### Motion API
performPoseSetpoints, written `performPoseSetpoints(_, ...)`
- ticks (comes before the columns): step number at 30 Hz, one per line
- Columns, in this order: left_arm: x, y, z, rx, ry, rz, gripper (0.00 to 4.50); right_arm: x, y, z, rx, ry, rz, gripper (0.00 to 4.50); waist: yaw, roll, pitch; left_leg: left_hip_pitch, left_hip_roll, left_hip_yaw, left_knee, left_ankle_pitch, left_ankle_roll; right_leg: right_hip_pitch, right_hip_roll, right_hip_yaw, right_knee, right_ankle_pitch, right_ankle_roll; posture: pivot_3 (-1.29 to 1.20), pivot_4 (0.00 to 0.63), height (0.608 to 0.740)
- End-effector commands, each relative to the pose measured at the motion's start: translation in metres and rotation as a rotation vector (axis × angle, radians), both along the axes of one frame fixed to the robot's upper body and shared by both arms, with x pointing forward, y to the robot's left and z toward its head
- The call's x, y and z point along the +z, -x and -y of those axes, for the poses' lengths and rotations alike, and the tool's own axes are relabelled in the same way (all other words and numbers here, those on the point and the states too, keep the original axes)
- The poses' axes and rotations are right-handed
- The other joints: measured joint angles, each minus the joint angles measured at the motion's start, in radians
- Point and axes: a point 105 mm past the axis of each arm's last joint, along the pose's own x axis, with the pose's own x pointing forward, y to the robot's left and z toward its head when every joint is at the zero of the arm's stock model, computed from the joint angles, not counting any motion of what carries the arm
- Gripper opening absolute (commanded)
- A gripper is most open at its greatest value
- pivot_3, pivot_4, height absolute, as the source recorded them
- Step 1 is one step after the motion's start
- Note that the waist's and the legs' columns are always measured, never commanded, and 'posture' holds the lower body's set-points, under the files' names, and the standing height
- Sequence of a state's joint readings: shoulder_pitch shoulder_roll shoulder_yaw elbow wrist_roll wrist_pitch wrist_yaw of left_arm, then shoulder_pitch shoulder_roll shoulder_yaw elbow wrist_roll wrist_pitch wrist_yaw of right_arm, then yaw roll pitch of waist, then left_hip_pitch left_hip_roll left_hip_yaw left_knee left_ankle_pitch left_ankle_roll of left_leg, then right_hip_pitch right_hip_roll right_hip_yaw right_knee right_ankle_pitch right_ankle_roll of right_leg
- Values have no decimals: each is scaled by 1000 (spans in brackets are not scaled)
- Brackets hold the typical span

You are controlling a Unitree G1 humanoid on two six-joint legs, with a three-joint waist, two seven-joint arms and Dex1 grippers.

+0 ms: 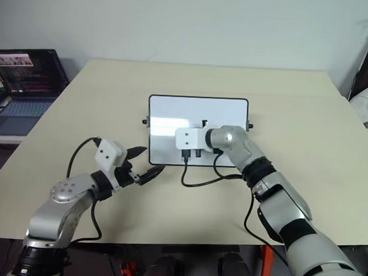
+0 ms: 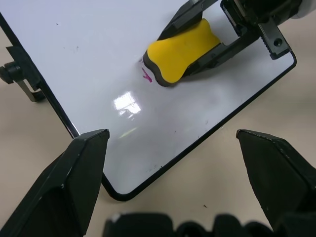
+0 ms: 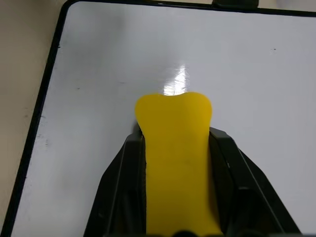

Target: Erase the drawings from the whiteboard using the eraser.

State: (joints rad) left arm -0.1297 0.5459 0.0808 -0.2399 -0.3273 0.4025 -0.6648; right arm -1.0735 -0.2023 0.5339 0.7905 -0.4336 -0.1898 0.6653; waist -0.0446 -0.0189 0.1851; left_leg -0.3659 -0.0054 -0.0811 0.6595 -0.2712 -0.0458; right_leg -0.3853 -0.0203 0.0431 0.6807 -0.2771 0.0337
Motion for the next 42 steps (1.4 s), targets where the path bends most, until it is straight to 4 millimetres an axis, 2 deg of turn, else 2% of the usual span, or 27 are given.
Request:
performPoseSetpoints(1,10,-1,2,-15,-5,50,4500,23,-24,12,-152,-99,130,1284,-1,0,0,0,0,0,0,0,0,0,0,0,0,0,0,0,150,740)
performPoseSetpoints(3,9,0,2,-17,-7,48,4500,22,-19,5,-118,-113,104,1284,1,0,0,0,0,0,0,1,0,0,0,0,1,0,-1,0,150,740)
performPoseSetpoints(7,8,1,1,-17,-6,46,4500,-22,4,2,-14,42,-63,1284,-1,0,0,0,0,1,0,1,0,0,0,0,0,0,-1,0,150,740)
performPoseSetpoints(10,7,2,1,-17,-6,44,4500,-36,11,7,6,101,-96,1284,-3,0,0,0,0,0,-2,0,0,0,0,0,-1,0,-1,0,150,740)
performPoseSetpoints(11,7,2,1,-17,-6,44,4500,-35,12,7,10,109,-82,1284,-3,0,0,0,0,0,-3,0,0,0,-1,0,-1,0,-1,0,150,740)
performPoseSetpoints(15,5,2,-1,-11,-5,40,4500,9,-12,1,-105,-81,123,1284,-3,0,0,0,0,0,-4,0,0,-1,-1,0,-1,0,-1,0,150,740)
performPoseSetpoints(18,5,3,0,-14,-7,38,4500,20,-18,1,-139,-142,156,1284,-1,0,0,0,0,0,-4,2,-1,-1,0,0,-1,0,-1,0,150,740)
performPoseSetpoints(19,5,3,0,-13,-8,38,4500,18,-18,2,-138,-138,147,1284,-1,0,0,0,0,0,-4,2,-1,-1,0,0,-1,0,-1,0,150,740)
performPoseSetpoints(22,5,4,-1,-11,-10,38,4500,-1,-10,0,-91,-60,79,1284,-3,0,0,0,0,0,-4,2,-1,-2,0,0,-1,0,-1,0,150,740)
performPoseSetpoints(26,5,4,-1,-12,-10,36,4500,-38,16,-4,3,46,-80,1283,-5,-1,-1,1,0,1,-10,2,-1,-2,-1,1,-2,0,-1,0,150,740)
performPoseSetpoints(28,4,5,-1,-13,-11,36,4500,-45,21,-3,5,52,-117,1283,-5,-1,0,1,0,0,-13,2,-1,-2,-1,1,-3,0,-1,0,150,740)
performPoseSetpoints(31,5,4,0,-22,-12,38,4500,-32,7,8,-123,-100,-145,1283,-4,-1,0,1,0,0,-13,2,-1,-3,-1,1,-3,0,-1,0,150,740)
performPoseSetpoints(35,9,1,8,-61,-18,56,4500,-9,-12,37,-281,-290,-133,1282,11,-1,0,1,-1,-1,-13,3,-2,-2,-1,0,-3,0,-1,0,150,740)
performPoseSetpoints(38,16,-2,20,-104,-9,80,4500,4,-4,49,-302,-423,-151,1282,21,-1,0,1,-2,-2,-13,5,-3,-1,-1,-1,-4,0,-1,0,150,740)
performPoseSetpoints(41,22,-2,34,-161,-4,97,4500,22,13,55,-312,-568,-169,1282,18,-1,0,-1,-1,-2,-14,5,-3,-2,-1,-1,-7,0,-1,0,150,740)
performPoseSetpoints(42,25,-2,43,-199,6,99,4500,29,21,64,-341,-627,-172,1282,16,-1,0,-2,-2,-1,-14,5,-3,-3,-1,-1,-7,0,-1,0,150,740)
